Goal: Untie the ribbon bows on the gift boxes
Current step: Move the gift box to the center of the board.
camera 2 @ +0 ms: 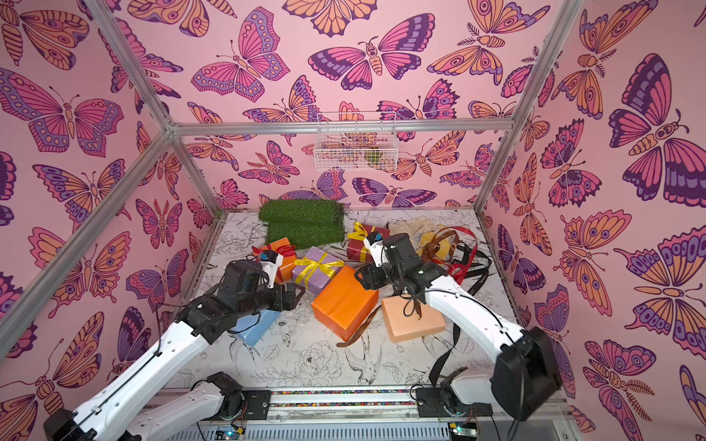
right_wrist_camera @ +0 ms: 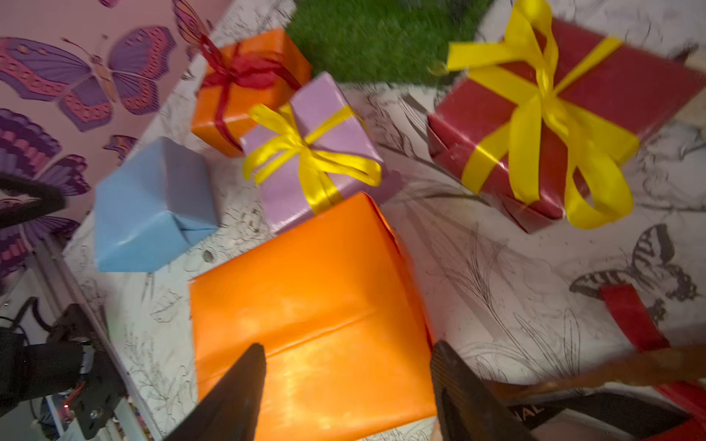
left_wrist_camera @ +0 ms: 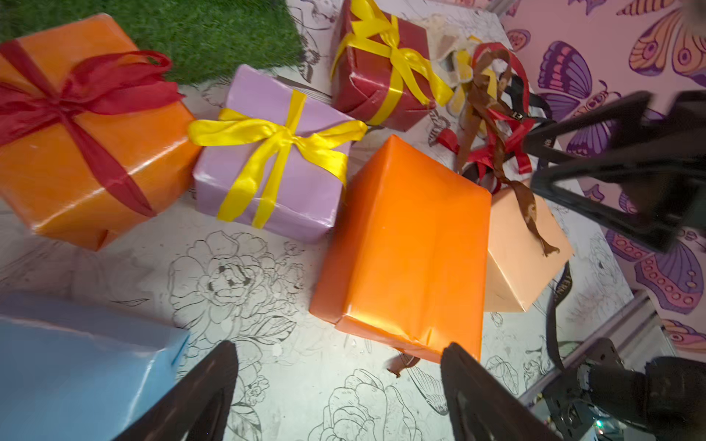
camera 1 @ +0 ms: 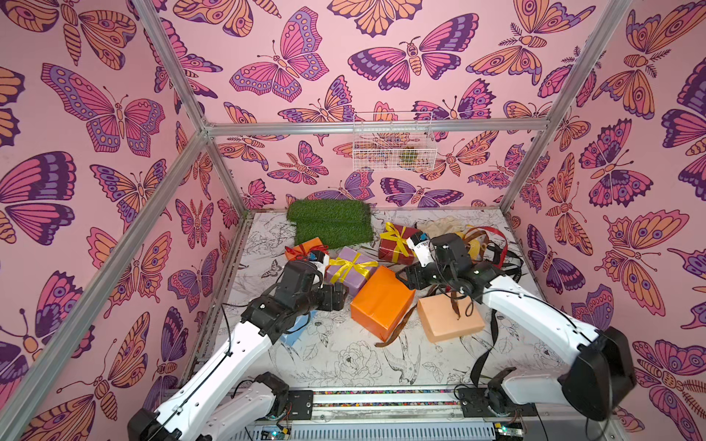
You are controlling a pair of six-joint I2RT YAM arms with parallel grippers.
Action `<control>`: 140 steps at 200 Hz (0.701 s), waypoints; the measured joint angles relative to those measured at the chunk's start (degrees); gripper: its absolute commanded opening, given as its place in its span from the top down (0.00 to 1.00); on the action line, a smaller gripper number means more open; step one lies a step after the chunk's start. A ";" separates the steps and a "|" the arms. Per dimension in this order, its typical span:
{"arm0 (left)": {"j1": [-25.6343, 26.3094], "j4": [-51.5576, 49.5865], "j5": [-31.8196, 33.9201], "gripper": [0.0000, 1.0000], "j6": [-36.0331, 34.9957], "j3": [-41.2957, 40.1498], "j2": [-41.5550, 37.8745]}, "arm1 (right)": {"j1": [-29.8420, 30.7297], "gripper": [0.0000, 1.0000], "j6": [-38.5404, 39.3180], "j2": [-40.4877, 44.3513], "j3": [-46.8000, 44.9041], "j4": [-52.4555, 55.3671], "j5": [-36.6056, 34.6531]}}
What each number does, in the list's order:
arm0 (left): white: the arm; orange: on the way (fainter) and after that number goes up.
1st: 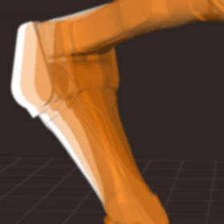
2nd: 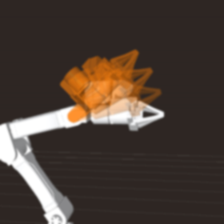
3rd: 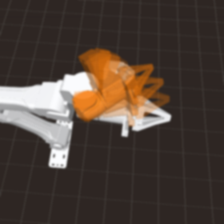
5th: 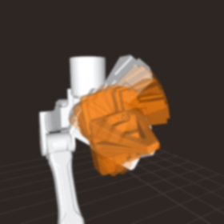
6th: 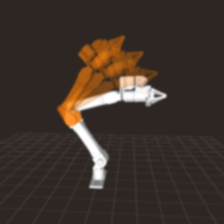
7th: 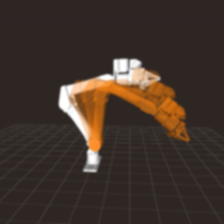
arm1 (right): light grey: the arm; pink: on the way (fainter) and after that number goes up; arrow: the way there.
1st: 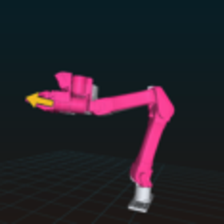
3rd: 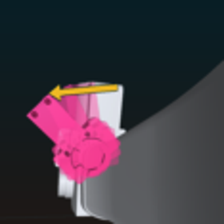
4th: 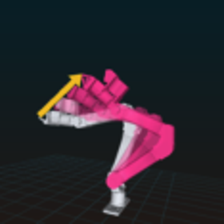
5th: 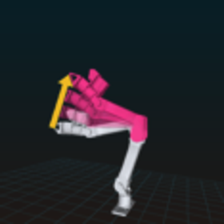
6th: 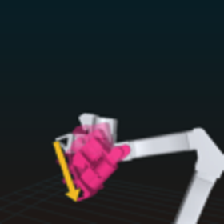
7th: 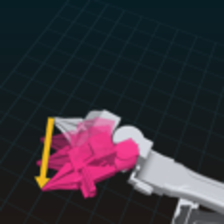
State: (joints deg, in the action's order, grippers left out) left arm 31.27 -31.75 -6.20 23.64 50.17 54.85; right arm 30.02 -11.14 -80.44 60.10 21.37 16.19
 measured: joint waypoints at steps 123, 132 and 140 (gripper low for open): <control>17.14 1.14 2.40 0.28 14.69 -3.41 6.40 | -4.55 0.31 0.48 -7.19 -1.73 -1.81 12.92; 17.62 1.29 2.73 0.29 15.61 -3.72 7.13 | -4.48 0.32 0.46 -7.30 -1.77 -1.92 13.14; 17.81 1.42 3.02 0.32 16.41 -3.82 8.33 | -4.37 0.33 0.44 -7.39 -1.77 -1.92 13.22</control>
State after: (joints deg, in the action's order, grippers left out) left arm 49.08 -30.33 -3.18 40.05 46.35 63.18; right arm 25.65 -10.70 -87.83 58.33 19.44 29.41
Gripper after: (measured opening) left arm 0.715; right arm 0.685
